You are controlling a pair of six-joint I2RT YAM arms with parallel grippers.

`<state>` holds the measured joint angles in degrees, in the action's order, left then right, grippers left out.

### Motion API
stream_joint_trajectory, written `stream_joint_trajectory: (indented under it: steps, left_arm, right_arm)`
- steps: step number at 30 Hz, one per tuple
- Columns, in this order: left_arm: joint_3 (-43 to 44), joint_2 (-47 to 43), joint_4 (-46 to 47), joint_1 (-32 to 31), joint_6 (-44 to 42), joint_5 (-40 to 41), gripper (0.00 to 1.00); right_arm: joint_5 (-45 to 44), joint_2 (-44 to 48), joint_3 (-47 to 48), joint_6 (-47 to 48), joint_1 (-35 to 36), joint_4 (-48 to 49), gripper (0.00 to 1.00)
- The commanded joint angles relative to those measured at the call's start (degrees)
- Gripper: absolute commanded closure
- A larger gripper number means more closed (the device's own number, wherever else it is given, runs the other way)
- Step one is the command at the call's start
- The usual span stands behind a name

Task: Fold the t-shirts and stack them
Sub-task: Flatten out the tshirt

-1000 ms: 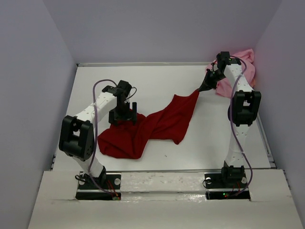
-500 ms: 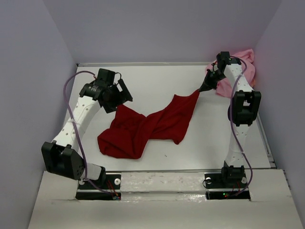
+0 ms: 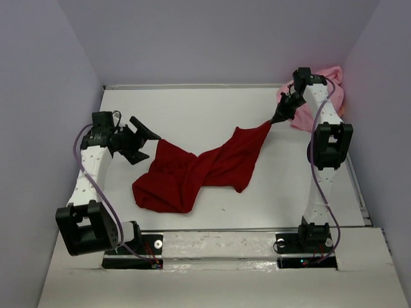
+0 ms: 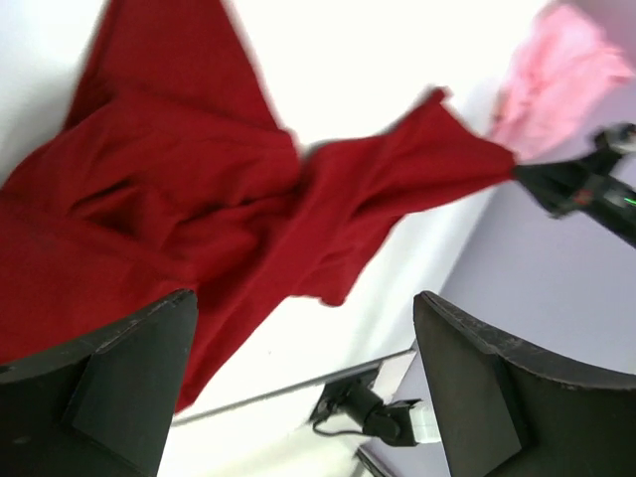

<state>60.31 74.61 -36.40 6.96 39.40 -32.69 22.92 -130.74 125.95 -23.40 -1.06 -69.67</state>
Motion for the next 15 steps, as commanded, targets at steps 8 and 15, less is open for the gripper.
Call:
stream_joint_trajectory:
  steps: [8,15]
  left_arm:
    - [-9.2,-10.9,24.3,1.6,9.5,-15.0,0.01]
    - [-6.7,-15.7,24.5,0.6,15.0,-15.2,0.01]
  right_arm:
    - [3.4,3.6,4.5,2.4,-0.2,-1.4,1.00]
    - [5.0,3.4,6.8,1.6,2.0,-1.2,1.00]
